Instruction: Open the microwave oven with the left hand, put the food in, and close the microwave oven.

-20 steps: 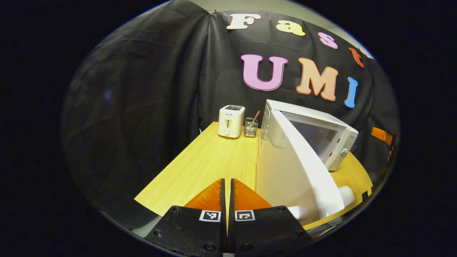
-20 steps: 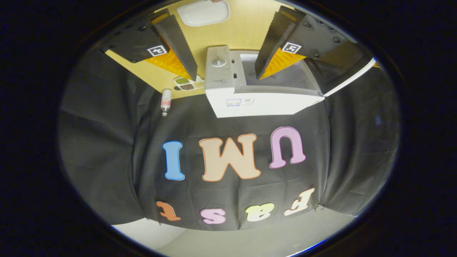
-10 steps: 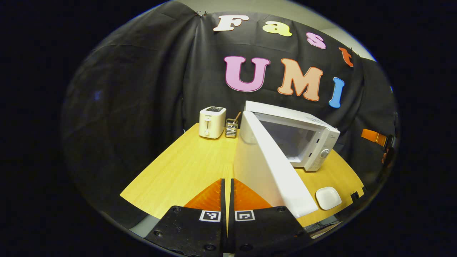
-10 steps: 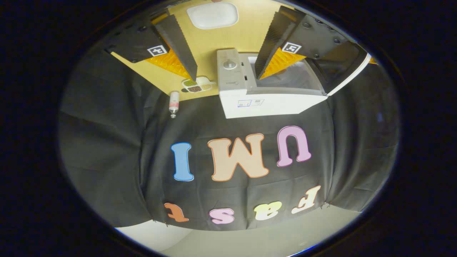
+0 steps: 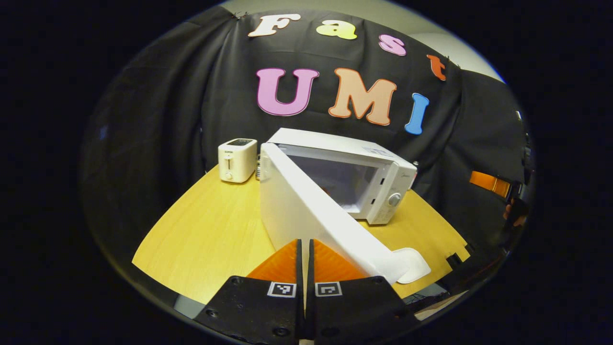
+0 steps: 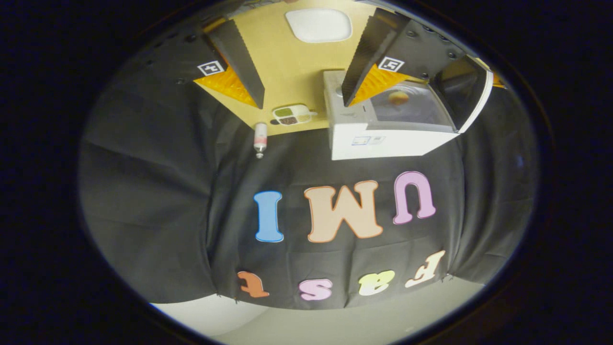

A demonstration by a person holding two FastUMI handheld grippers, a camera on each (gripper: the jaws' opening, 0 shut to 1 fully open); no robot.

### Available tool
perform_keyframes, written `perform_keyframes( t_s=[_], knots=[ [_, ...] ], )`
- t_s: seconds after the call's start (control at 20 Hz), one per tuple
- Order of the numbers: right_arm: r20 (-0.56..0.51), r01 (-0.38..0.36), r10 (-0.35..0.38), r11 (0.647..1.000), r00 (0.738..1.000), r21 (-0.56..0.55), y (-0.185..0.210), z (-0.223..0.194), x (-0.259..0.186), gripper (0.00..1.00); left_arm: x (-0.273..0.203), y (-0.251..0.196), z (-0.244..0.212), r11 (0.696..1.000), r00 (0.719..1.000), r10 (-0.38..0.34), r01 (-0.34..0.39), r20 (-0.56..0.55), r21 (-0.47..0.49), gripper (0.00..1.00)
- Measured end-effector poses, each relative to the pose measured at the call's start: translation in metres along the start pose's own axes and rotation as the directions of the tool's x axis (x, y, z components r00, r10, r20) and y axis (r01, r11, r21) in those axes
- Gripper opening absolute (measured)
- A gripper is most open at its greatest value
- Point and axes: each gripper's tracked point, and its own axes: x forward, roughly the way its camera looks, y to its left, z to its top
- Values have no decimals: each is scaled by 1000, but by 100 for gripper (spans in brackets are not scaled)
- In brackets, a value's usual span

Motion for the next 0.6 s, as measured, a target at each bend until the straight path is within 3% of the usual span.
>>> perform_keyframes(
  t_s=[0.45, 0.5, 0.55, 0.6],
  knots=[
    [-7, 112, -113, 993, 994, -37, -44, -3, -23, 92, 43, -72, 18, 984, 984, -178, 178, -2, -5, 0],
    [-5, 119, -120, 992, 993, -39, -46, -3, -25, 100, 48, -79, 20, 981, 981, -193, 193, 4, -6, 0],
    [-7, 123, -124, 992, 992, -37, -46, -3, -27, 100, 53, -84, 22, 979, 979, -204, 204, 7, -2, 0],
    [-9, 125, -126, 992, 992, -34, -46, -5, -28, 92, 59, -89, 25, 977, 977, -211, 211, 8, 3, 0]
  ],
)
